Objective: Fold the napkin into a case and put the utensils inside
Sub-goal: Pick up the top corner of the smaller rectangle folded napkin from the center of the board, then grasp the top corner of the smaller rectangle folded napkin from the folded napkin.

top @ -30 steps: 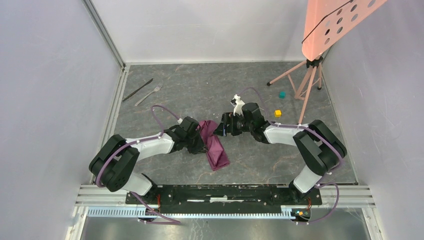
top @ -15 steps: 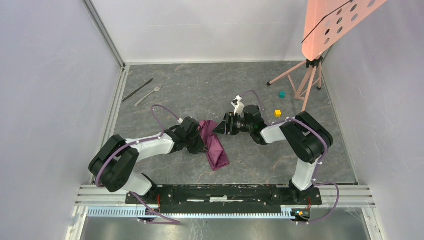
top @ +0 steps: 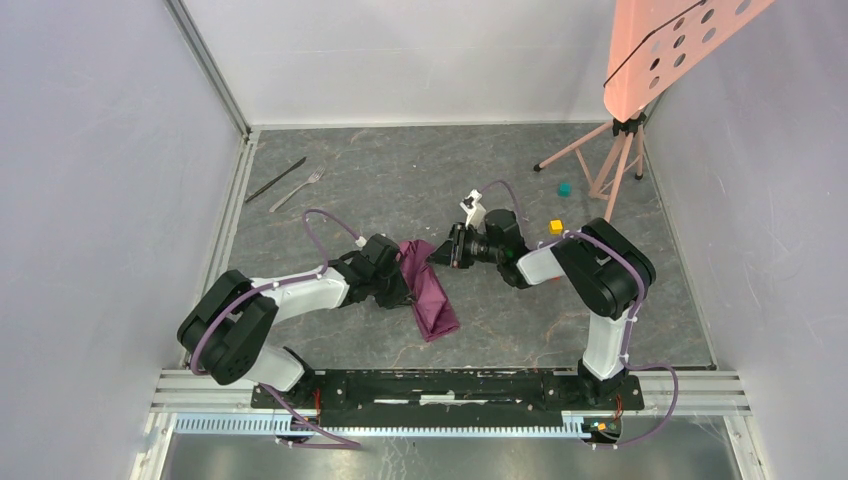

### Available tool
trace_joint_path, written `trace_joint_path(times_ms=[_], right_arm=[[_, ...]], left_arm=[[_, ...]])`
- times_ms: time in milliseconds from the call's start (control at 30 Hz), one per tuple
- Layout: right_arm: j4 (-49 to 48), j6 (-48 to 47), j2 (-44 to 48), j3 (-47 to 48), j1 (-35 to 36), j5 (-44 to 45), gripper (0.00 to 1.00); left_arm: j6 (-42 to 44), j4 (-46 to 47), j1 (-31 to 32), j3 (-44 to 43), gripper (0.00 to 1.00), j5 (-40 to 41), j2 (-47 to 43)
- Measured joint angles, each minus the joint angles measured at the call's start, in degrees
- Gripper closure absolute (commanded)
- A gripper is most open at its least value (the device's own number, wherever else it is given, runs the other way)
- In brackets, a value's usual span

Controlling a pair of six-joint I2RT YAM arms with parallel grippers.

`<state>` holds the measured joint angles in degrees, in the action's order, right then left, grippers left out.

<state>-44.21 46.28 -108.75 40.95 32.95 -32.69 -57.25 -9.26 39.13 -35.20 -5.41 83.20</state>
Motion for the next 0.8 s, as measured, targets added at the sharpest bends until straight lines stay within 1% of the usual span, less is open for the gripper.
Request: trace_joint_path(times_ms=[67,133,233,400,433,467,533,567,633,700,800], right_arm=[[-0.24,0.20,0.00,0.61,-0.02,-0.09,0.94],[-0.33,0.04,0.00,1.05,0.00,-0.13,1.00],[0.11,-0.26,-0.02,1.46,0.00,-0.11,1.00],[0.98,-0.96,-0.74,2.71,0.00,-0.13,1.00],[1.36,-1.14,-0.83,2.95,0.00,-0.17,1.00],[1.73,-1.29,-0.83,3.15,-0.02,-0.24,1.00],[2.58,-1.79,-0.83,3.69,0.00,-0.37,1.00],[2.99,-2.05,-0.83,4.00,0.00,-0.44,1.00],[3.52,-2.54,-0.83,4.52,-0.02,-0.83,1.00],[4.11,-2.86,-0.83,5.01,0.00,-1.16,1.00],[4.68,-3.10,-0.83,5.25,-0.02,-1.53,1.00]], left_arm=[[0.02,-0.09,0.02,-0.07,0.80,0.04,-0.02],[0.04,-0.17,0.13,-0.11,0.76,0.24,-0.02],[0.09,-0.72,0.31,-0.11,0.65,0.50,-0.63],[1.44,-6.29,0.50,-0.26,0.35,1.64,-4.48],[1.81,-8.22,0.46,-0.52,0.31,2.34,-6.01],[2.32,-10.32,0.26,-1.05,0.30,3.17,-7.89],[3.43,-13.75,-0.57,-2.75,0.30,4.98,-11.10],[4.26,-15.61,-1.53,-4.20,0.31,5.92,-12.50],[6.14,-18.14,-4.15,-7.93,0.39,7.76,-13.53],[8.85,-19.87,-6.27,-12.46,0.49,9.20,-11.85],[12.72,-21.38,-7.13,-20.44,0.57,10.93,-4.68]])
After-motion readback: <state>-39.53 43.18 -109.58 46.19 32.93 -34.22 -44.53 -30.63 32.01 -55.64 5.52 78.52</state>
